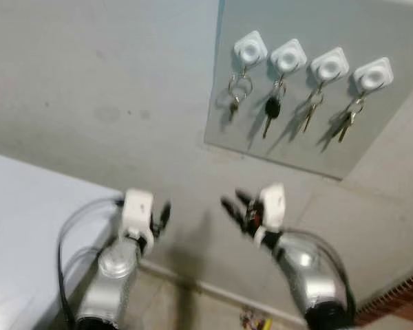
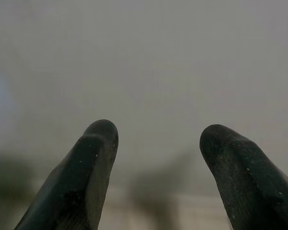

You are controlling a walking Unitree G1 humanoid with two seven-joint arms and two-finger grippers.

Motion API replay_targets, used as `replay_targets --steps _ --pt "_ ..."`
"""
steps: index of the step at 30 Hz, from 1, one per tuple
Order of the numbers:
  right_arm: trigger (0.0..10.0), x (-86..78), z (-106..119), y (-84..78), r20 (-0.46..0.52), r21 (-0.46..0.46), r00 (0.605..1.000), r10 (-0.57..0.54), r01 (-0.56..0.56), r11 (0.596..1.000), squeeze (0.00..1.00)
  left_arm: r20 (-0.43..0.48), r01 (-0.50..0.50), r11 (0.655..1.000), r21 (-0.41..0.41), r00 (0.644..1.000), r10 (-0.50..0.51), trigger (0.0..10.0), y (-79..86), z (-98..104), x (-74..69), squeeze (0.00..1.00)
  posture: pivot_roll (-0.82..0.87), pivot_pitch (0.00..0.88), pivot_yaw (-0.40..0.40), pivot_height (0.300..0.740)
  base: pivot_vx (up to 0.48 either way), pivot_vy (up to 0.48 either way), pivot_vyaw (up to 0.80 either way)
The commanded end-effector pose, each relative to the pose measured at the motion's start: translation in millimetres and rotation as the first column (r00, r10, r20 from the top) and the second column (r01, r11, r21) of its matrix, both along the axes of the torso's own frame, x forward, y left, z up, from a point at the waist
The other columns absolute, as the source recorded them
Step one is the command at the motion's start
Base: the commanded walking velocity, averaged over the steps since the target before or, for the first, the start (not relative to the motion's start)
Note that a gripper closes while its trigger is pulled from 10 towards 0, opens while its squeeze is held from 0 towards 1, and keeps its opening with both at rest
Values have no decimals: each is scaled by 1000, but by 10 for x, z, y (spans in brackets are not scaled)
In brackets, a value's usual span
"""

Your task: Hang keys on a hook

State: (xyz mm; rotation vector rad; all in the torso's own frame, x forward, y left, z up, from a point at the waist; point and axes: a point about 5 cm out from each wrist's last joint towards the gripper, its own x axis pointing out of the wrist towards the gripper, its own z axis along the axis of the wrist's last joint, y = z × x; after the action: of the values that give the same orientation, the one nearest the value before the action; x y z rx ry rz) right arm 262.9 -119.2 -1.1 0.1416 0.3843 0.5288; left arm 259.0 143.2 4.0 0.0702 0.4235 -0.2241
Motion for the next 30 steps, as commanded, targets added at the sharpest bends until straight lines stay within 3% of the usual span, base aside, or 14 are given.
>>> replay_targets --steps 1,2,5,6,11,14,30 --pt "10000 9 -39 -60 -7 -45 1000 -23 23 999 0 -31 2 1000 2 1000 -2 10000 -16 -104 -35 0 -99 0 -48 740 0 0 0" --pt "10000 -87 -180 -113 -70 -89 997 -46 39 995 0 -102 -7 1000 13 995 8 10000 -16 -270 -128 0 -99 0 -49 740 0 0 0" --pt "10000 -204 -341 -206 -148 -150 984 -102 80 986 0 -225 -14 999 31 974 20 10000 -9 -511 -312 0 -94 0 -50 740 0 0 0" --pt "10000 -204 -341 -206 -148 -150 984 -102 80 986 0 -225 -14 999 31 974 20 10000 -9 -511 -312 0 -94 0 -50 740 0 0 0" --pt "10000 -401 -539 -274 -238 -234 959 -151 94 968 0 -359 -40 996 74 931 64 10000 82 -765 -603 0 -103 0 -31 740 0 0 0" --pt "10000 -516 -631 -336 -280 -288 942 -184 100 952 0 -408 -74 996 50 909 88 10000 106 -841 -720 0 -107 0 -22 740 0 0 0" --pt "10000 -914 -871 -452 -417 -391 871 -259 85 916 0 -480 -224 974 45 850 217 10000 291 -960 -966 0 -142 0 14 740 0 0 0"
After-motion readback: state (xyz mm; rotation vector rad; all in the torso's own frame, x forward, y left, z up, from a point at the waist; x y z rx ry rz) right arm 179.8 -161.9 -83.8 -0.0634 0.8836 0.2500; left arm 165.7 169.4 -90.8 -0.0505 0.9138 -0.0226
